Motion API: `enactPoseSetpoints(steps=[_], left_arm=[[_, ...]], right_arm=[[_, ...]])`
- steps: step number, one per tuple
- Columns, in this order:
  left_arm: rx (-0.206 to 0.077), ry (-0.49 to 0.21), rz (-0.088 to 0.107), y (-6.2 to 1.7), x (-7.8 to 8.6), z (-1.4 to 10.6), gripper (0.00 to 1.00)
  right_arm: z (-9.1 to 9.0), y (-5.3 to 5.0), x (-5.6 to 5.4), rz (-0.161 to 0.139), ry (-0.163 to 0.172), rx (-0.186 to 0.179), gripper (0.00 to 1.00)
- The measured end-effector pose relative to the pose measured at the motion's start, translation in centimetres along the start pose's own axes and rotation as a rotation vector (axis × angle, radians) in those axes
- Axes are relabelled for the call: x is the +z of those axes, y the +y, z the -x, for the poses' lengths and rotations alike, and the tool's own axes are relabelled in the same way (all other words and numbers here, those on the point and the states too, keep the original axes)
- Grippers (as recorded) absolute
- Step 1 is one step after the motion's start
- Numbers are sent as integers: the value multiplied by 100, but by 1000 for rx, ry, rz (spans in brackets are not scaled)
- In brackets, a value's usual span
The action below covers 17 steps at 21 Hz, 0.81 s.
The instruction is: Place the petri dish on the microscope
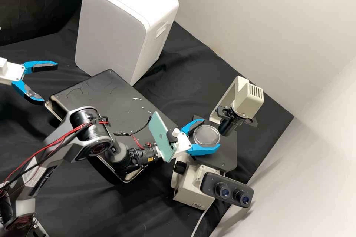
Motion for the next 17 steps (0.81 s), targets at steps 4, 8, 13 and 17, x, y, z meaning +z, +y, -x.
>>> enactPoseSetpoints(steps=[4, 8, 13, 17], left_arm=[[0, 0, 0, 0, 0, 0, 100], [-1, 0, 0, -1, 0, 0, 100], [-2, 0, 1, -4, -1, -1, 100], [-2, 0, 1, -4, -1, -1, 100]], right_arm=[[0, -25, 23, 5, 12, 17, 0], [-2, -51, 48, 30, 5, 12, 0], [-2, -48, 45, 35, 5, 13, 0], [-2, -48, 46, 37, 5, 13, 0]])
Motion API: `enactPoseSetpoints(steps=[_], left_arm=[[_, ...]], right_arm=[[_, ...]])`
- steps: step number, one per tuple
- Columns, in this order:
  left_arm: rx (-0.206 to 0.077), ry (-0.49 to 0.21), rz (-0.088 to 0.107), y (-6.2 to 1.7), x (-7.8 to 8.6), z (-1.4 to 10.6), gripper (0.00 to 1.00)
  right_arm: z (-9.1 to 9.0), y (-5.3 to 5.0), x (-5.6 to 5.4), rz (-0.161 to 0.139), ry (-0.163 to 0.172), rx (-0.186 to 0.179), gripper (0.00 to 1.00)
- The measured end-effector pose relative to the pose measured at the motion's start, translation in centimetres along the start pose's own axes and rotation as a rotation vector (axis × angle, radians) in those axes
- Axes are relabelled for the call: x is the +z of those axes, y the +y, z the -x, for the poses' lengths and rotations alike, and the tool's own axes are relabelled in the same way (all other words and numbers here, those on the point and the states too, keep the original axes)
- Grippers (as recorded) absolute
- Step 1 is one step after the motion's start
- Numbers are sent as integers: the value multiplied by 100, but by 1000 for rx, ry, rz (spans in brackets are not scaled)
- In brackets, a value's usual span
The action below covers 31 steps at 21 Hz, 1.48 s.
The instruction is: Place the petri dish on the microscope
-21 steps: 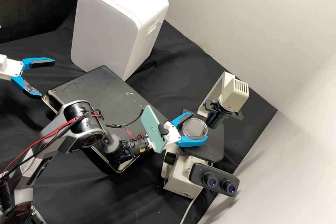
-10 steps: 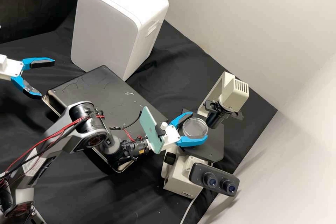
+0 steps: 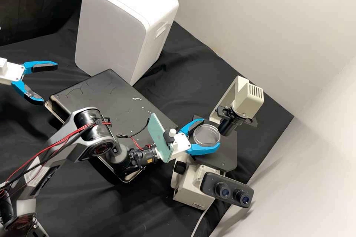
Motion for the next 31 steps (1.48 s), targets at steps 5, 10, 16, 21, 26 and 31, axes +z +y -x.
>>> enactPoseSetpoints(steps=[5, 10, 16, 21, 26, 31], left_arm=[[0, 0, 0, 0, 0, 0, 100], [0, 0, 0, 0, 0, 0, 100], [0, 0, 0, 0, 0, 0, 100], [0, 0, 0, 0, 0, 0, 100], [0, 0, 0, 0, 0, 0, 100], [0, 0, 0, 0, 0, 0, 100]], right_arm=[[1, -1, -1, 3, -5, 3, 100], [1, 0, 1, 3, -6, 4, 100], [1, -3, -3, 2, -6, 4, 100], [1, -3, -3, 2, -6, 4, 100], [18, 19, -13, 2, -8, 0, 100], [130, 59, -20, 2, -31, -28, 100]])
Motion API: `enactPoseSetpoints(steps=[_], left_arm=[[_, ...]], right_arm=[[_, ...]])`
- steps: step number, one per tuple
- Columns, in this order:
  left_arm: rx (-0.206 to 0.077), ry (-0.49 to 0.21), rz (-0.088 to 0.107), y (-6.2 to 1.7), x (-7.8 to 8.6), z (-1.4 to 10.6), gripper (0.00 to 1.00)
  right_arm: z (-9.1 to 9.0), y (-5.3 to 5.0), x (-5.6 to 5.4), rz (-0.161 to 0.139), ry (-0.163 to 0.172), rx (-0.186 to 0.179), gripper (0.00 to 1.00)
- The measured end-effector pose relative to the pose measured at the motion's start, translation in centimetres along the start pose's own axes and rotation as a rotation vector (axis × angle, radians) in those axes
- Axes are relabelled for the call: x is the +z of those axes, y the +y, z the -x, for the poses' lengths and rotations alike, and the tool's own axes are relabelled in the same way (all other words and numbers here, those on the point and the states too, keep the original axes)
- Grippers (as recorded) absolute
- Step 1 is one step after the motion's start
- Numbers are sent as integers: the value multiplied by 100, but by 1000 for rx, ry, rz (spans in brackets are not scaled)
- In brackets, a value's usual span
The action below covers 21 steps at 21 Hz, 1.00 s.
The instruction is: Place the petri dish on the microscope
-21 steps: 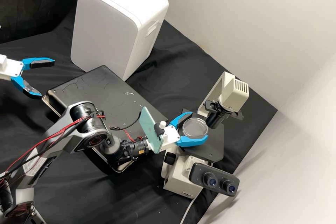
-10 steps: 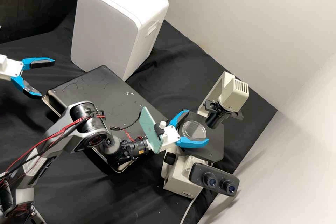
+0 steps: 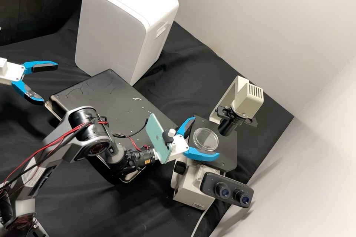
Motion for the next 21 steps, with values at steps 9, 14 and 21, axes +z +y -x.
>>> enactPoseSetpoints(steps=[9, 14, 21], left_arm=[[0, 0, 0, 0, 0, 0, 100], [0, 0, 0, 0, 0, 0, 100], [33, 20, 2, 50, -9, 15, 100]], right_arm=[[39, 17, 1, -15, -23, -28, 100], [144, 72, -18, -48, -22, -53, 100], [375, 186, -32, -66, -34, -79, 100]])
